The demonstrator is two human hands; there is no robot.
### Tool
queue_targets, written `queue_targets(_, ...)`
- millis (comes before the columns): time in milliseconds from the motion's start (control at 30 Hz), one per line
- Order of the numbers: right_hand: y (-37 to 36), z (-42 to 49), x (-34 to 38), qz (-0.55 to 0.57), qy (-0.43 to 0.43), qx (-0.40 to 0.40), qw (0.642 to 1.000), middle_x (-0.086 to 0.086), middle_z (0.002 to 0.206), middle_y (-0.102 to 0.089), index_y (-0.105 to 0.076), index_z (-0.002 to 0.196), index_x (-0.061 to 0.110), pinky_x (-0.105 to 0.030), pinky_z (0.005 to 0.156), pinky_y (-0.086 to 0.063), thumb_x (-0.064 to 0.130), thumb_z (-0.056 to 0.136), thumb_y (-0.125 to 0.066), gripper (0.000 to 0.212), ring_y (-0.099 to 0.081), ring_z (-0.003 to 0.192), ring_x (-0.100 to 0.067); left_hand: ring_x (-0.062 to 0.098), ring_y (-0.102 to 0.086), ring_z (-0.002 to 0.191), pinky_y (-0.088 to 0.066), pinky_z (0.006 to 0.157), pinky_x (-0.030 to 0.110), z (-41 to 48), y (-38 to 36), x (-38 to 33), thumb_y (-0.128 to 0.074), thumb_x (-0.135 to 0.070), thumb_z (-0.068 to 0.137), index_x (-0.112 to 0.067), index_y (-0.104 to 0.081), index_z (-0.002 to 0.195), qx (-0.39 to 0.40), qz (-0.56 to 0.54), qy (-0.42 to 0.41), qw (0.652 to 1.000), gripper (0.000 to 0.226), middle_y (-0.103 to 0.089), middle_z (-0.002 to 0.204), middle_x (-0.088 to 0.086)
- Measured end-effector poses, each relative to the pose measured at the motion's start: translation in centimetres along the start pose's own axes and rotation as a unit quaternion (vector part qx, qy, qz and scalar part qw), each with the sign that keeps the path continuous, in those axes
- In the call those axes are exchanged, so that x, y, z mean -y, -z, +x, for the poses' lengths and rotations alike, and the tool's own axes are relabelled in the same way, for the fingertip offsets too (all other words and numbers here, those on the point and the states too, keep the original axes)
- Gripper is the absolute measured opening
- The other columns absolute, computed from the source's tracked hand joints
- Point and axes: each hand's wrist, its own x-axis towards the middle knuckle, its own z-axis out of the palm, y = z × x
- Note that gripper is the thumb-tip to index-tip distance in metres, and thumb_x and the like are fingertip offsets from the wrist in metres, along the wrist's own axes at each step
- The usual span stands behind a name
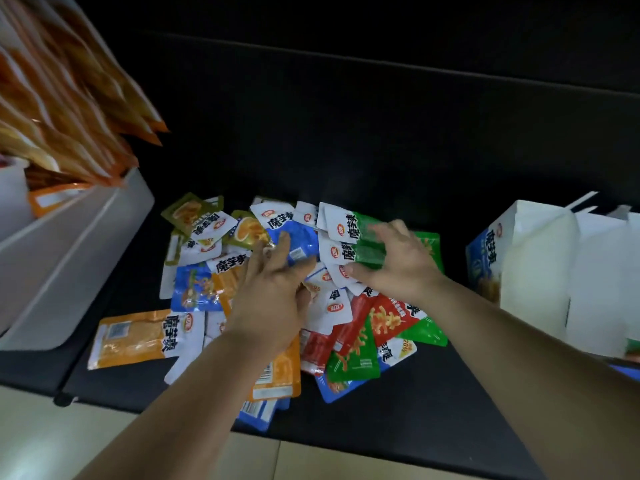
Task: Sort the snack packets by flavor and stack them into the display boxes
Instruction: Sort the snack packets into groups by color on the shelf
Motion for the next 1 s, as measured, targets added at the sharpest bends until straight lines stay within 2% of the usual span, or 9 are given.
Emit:
queue_targets(100,1.2,0.3,0.7,-0.013,-0.021,0.067,0.997,0.014,0.162,-0.019,-0.026,0.161,0.040,-0.044,0.123,-0.024,0.067,0.085,-0.067,0.090,-0.018,0.154,-0.023,0.049,-0.047,0.138,-0.049,0.105,0.060,-1.1,-0.8,0.7,-0.074,-0.020,0.091,-0.019,-0.077,0.119,-0.096,-0.004,-0.076,0.992,0.028,-0.058,0.147,0.014)
queue_targets(167,2.4,0.7,1.6,0.030,-0.062,0.120,0.990,0.007,0.166,-0.017,-0.026,0.160,0.047,-0.048,0.123,-0.023,0.062,0.091,-0.060,0.078,-0.016,0.156,-0.026,0.045,-0.058,0.126,-0.057,0.093,0.055,-1.9,-0.7,0.8,-0.075,-0.015,0.089,-0.013,-0.080,0.107,-0.145,-0.011,-0.102,0.984,0.019,-0.067,0.135,0.014)
queue_targets(333,2.4,1.6,2.0,-0.124,-0.024,0.121,0.985,0.002,0.161,-0.025,-0.022,0.163,0.035,-0.047,0.122,-0.022,0.057,0.098,-0.051,0.074,-0.015,0.153,-0.029,0.035,-0.062,0.117,-0.057,0.088,0.043,-4.4,-0.7,0.9,-0.069,-0.012,0.088,-0.011,-0.079,0.100,-0.179,-0.038,-0.104,0.978,0.016,-0.068,0.130,0.012)
queue_targets(500,1.6,1.1,0.6,-0.067,-0.001,0.134,0.989,0.007,0.157,-0.024,-0.037,0.155,0.034,-0.039,0.120,-0.032,0.057,0.094,-0.064,0.071,-0.029,0.149,-0.022,0.007,-0.049,0.126,-0.052,0.088,0.028,-6.4,-1.7,1.2,-0.066,0.000,0.084,-0.012,-0.079,0.104,-0.198,-0.128,-0.019,0.972,0.027,-0.062,0.135,0.008)
queue_targets(633,1.7,0.5,0.6,-0.051,-0.017,0.115,0.992,0.003,0.129,-0.058,-0.042,0.142,0.035,-0.032,0.084,-0.052,0.055,0.091,-0.070,0.062,-0.064,0.105,-0.016,0.019,-0.060,0.090,-0.040,0.068,0.030,-4.4,-0.1,0.8,-0.047,-0.039,0.094,-0.022,-0.059,0.083,-0.216,-0.143,0.079,0.963,0.023,-0.062,0.087,-0.003)
queue_targets(700,1.5,0.1,0.5,-0.044,0.000,0.083,0.996,0.006,0.128,-0.062,-0.042,0.140,0.039,-0.039,0.092,-0.056,0.057,0.089,-0.070,0.061,-0.065,0.108,-0.016,0.020,-0.059,0.089,-0.047,0.073,0.035,-3.1,-0.2,0.9,-0.059,-0.053,0.090,-0.021,-0.061,0.106,-0.174,-0.108,0.105,0.973,0.036,-0.062,0.088,-0.005)
queue_targets(800,1.3,-0.6,0.1,-0.057,0.023,0.058,0.996,0.009,0.134,-0.062,-0.041,0.141,0.045,-0.044,0.097,-0.056,0.058,0.090,-0.068,0.059,-0.063,0.118,-0.017,0.011,-0.069,0.080,-0.060,0.067,0.039,-2.1,-0.7,-0.3,-0.072,-0.041,0.087,-0.023,-0.057,0.129,-0.118,-0.232,0.153,0.953,0.048,-0.072,0.093,-0.010)
queue_targets(933,2.4,-1.7,-0.3,0.018,0.039,-0.003,0.999,-0.001,0.092,-0.069,-0.056,0.127,0.028,-0.031,0.055,-0.051,0.035,0.105,-0.053,0.023,-0.067,0.068,-0.018,0.008,-0.074,0.075,-0.064,0.062,0.037,-2.3,0.1,-0.9,-0.068,-0.020,0.098,-0.023,-0.059,0.130,-0.143,-0.373,0.193,0.896,0.034,-0.075,0.092,-0.007)
queue_targets(1000,3.3,-2.6,-0.4,0.076,0.034,-0.056,0.995,0.001,0.084,-0.067,-0.059,0.116,0.024,-0.031,0.051,-0.053,0.028,0.106,-0.053,0.013,-0.067,0.063,-0.017,0.012,-0.073,0.067,-0.061,0.051,0.032,-2.9,0.9,-0.7,-0.065,-0.016,0.100,-0.027,-0.062,0.117,-0.165,-0.375,0.189,0.892,0.021,-0.075,0.086,-0.004)
